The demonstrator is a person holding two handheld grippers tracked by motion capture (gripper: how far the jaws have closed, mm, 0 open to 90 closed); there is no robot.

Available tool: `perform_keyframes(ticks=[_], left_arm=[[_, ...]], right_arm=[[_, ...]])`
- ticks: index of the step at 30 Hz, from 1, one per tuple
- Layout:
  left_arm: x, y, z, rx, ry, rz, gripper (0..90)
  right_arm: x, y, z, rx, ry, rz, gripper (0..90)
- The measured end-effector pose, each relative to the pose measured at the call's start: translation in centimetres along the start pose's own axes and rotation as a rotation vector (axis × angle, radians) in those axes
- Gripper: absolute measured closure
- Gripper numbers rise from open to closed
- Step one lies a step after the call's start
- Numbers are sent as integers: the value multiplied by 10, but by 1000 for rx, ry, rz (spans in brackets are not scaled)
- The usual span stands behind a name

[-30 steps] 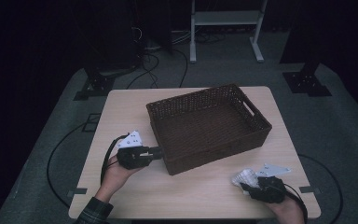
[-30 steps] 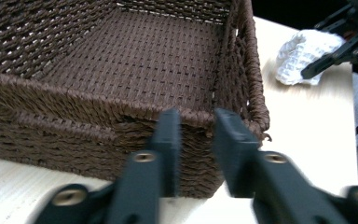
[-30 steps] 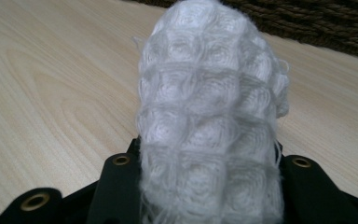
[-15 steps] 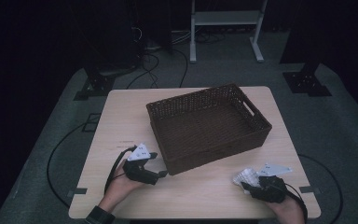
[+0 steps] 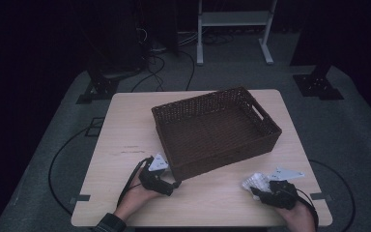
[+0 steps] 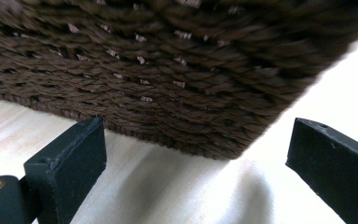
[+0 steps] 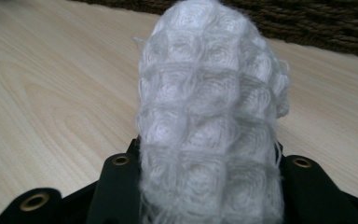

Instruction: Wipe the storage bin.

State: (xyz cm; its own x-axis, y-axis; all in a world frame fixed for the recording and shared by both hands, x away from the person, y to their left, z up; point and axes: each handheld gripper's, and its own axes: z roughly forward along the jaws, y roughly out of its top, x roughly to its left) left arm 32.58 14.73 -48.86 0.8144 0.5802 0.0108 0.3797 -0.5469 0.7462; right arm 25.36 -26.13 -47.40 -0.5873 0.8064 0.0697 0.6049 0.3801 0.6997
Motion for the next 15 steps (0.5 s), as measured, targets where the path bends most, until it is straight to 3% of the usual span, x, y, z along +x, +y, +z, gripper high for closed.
perform_keyframes(ticks=[6, 7, 10, 15], left_arm=[[0, -3, 8, -1, 1, -14, 41], [1, -3, 9, 16, -1, 0, 41], [0, -4, 11, 10, 7, 5, 55], [0, -5, 12, 9, 15, 6, 63]], right_arm=[[-2, -1, -3, -3, -45, -14, 565], [-3, 0, -4, -1, -47, -14, 565], [-6, 2, -3, 12, -79, 2, 570], [-10, 4, -3, 22, -90, 15, 569]])
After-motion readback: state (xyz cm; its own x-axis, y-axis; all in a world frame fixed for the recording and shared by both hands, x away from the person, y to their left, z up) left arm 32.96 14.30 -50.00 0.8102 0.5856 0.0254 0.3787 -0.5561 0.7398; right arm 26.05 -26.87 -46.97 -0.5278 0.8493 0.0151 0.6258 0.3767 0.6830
